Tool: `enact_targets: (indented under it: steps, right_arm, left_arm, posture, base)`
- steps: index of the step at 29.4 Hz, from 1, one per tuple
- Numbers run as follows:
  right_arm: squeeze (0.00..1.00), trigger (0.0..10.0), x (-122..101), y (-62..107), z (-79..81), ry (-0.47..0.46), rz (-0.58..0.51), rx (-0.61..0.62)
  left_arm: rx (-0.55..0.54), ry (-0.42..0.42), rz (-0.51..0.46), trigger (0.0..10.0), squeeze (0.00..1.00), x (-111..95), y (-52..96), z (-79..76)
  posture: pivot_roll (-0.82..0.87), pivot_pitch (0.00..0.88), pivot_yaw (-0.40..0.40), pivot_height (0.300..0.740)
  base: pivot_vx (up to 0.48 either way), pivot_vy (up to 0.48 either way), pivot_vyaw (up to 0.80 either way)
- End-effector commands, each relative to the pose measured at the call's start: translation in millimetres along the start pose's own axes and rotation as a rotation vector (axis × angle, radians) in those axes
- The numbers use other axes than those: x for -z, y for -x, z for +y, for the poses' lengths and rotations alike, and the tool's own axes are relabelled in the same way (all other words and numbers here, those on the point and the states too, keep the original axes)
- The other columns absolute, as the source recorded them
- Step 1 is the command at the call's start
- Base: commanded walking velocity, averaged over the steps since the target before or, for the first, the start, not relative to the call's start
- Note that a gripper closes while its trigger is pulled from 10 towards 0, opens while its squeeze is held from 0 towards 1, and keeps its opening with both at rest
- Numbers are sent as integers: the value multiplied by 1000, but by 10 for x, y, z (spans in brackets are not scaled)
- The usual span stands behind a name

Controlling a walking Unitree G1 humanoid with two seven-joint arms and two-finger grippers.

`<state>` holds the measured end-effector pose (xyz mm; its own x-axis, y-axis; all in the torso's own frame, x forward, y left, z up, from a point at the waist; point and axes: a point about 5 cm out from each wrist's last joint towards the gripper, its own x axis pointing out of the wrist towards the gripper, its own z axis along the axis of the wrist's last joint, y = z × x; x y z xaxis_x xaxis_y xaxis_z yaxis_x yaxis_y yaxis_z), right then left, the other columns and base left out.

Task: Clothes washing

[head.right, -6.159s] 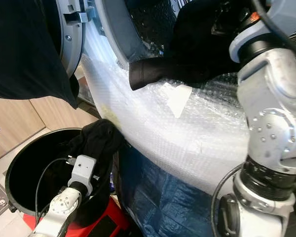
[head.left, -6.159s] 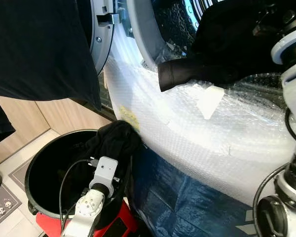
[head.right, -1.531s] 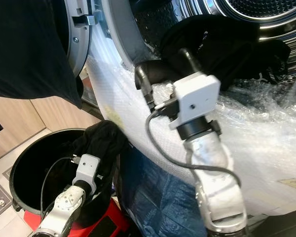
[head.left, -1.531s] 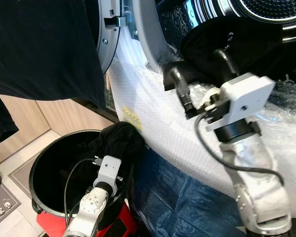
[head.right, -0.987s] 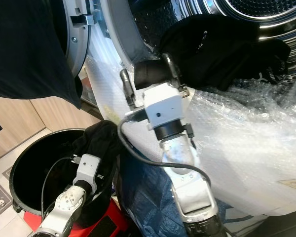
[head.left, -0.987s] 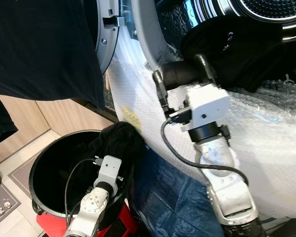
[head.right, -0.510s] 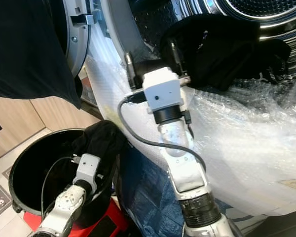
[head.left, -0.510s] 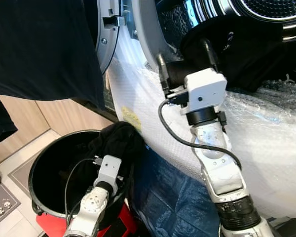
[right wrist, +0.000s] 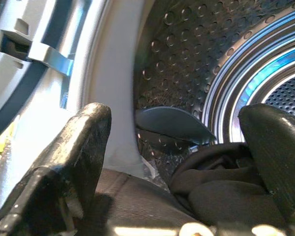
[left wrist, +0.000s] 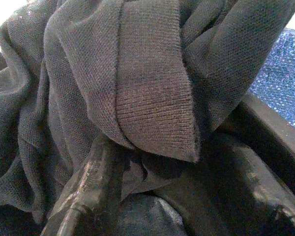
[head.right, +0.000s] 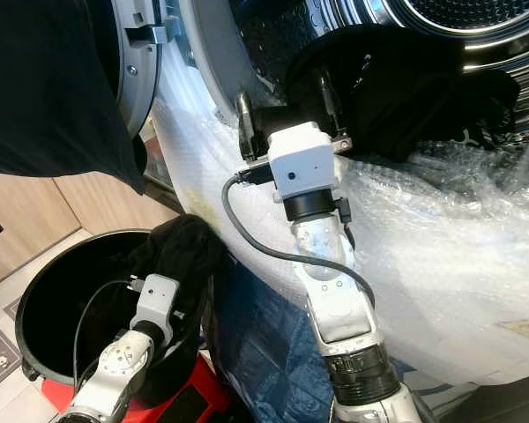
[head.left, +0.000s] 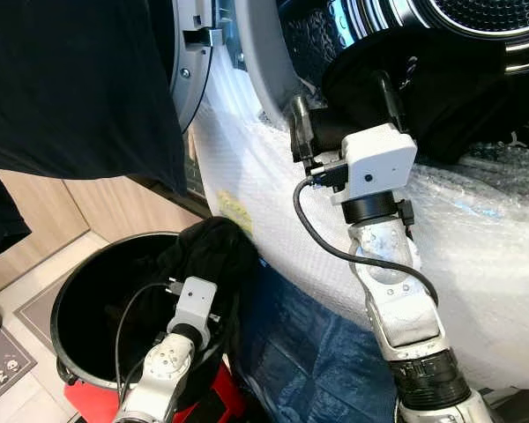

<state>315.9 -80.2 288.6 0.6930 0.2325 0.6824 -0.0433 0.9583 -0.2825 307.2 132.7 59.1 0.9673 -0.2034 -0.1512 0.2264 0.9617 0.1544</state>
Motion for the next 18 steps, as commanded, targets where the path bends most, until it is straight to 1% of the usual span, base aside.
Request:
enact_targets:
  steps: [1, 8, 13, 16, 18]
  right_arm:
    - [0, 10000, 42, 21, -39, 13, 14, 7]
    - [0, 10000, 46, 29, -140, 31, 17, 29]
    - [0, 10000, 18, 58, -177, 32, 15, 34]
    - [0, 10000, -23, 93, -189, 8, 10, 38]
    - [0, 10000, -61, 114, -188, -26, 1, 38]
  left_arm:
    - [19, -9, 17, 10000, 0, 33, 8, -35]
    - [18, -5, 15, 10000, 0, 25, -2, -51]
    - [20, -4, 14, 10000, 0, 23, -2, -56]
    - [20, -5, 15, 10000, 0, 26, 0, -55]
    - [18, -4, 16, 10000, 0, 29, 3, -51]
  posture:
    - [25, 122, -22, 740]
    - [25, 123, -25, 740]
    - [22, 122, -25, 740]
    - [22, 122, -25, 740]
    - [26, 125, -27, 740]
  base:
    - [0, 0, 0]
    - [0, 0, 0]
    - [0, 0, 0]
    - [0, 0, 0]
    - [0, 0, 0]
